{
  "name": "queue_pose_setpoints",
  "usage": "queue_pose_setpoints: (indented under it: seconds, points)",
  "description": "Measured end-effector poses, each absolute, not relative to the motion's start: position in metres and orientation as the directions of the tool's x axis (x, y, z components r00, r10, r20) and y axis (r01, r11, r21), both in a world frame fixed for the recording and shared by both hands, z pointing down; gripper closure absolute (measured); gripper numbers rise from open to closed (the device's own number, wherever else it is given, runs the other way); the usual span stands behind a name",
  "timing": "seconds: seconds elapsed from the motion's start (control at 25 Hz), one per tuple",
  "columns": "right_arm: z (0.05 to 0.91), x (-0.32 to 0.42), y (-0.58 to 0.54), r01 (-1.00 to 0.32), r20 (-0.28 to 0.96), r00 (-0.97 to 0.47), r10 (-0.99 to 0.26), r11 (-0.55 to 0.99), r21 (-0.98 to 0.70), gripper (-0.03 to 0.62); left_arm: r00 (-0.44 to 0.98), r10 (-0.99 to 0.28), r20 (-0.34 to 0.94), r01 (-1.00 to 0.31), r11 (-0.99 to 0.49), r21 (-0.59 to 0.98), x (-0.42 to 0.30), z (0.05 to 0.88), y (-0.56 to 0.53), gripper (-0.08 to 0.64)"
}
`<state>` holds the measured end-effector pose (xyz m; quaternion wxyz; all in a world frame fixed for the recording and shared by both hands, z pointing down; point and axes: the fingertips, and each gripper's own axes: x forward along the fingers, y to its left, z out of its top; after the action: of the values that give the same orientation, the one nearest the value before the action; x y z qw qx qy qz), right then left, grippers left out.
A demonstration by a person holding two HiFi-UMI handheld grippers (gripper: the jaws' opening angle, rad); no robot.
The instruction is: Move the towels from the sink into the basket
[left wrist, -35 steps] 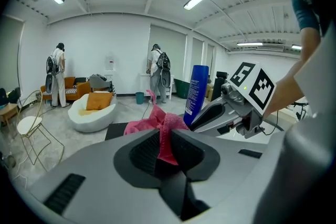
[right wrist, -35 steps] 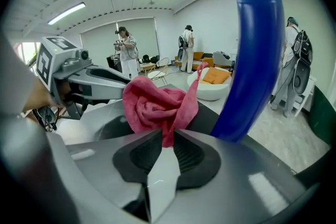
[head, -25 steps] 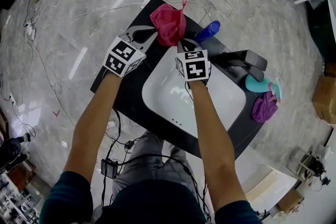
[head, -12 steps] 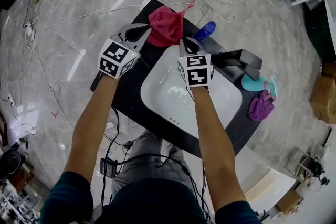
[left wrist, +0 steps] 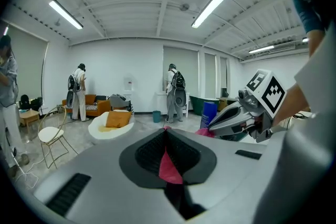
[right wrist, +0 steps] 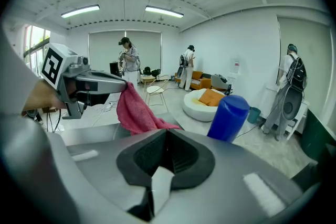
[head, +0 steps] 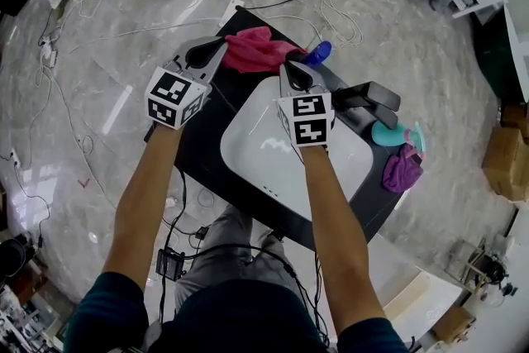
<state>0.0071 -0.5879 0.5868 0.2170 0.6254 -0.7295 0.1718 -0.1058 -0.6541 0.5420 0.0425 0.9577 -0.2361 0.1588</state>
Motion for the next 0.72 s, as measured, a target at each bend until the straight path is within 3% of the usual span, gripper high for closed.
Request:
queue_pose_setpoints:
  seconds: [0.72]
  points:
    - [0.470,0.004,-0.571,-0.980,0.380,-0.125,-0.917,0.173,0.095,0.575,0.844,-0.512,0.161,-0.513,-0.857,-0.034,-0.123,0.436,-0.636,0.549]
